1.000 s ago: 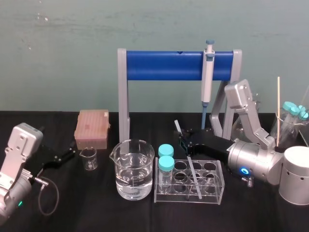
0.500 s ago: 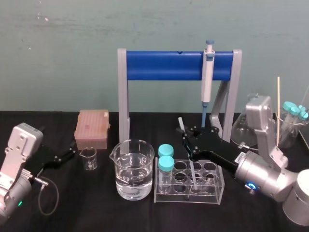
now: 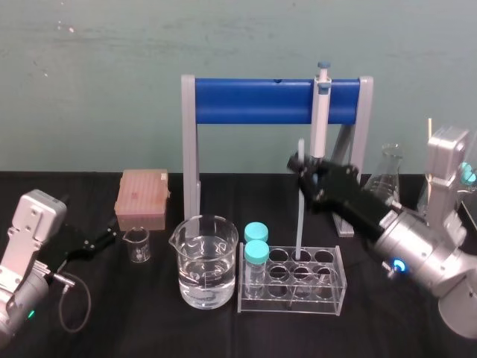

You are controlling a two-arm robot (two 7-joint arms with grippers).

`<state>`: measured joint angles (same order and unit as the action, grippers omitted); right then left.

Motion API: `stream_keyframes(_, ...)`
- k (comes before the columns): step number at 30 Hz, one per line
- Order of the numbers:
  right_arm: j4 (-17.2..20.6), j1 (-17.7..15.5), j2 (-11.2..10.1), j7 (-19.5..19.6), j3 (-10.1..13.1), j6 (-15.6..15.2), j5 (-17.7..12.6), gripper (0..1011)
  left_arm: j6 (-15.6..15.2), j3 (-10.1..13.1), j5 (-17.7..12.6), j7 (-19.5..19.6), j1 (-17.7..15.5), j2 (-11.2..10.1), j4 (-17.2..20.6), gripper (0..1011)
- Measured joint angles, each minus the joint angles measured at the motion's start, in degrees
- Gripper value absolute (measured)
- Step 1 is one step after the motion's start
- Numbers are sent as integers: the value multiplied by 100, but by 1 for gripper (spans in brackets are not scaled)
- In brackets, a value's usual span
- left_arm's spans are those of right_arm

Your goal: Pick up the stirring rod with one hand, then place it down.

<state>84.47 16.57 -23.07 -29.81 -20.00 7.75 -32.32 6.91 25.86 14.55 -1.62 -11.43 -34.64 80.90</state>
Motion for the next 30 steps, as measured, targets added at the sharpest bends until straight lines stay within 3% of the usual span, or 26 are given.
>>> stream_keyframes(9, 311, 182, -37, -103, 232, -206, -456, 71, 0, 0, 0, 0, 0, 0, 0, 1000)
stream_keyframes(30, 476, 243, -220, -127, 185, -120, -519, 71, 0, 0, 0, 0, 0, 0, 0, 1000)
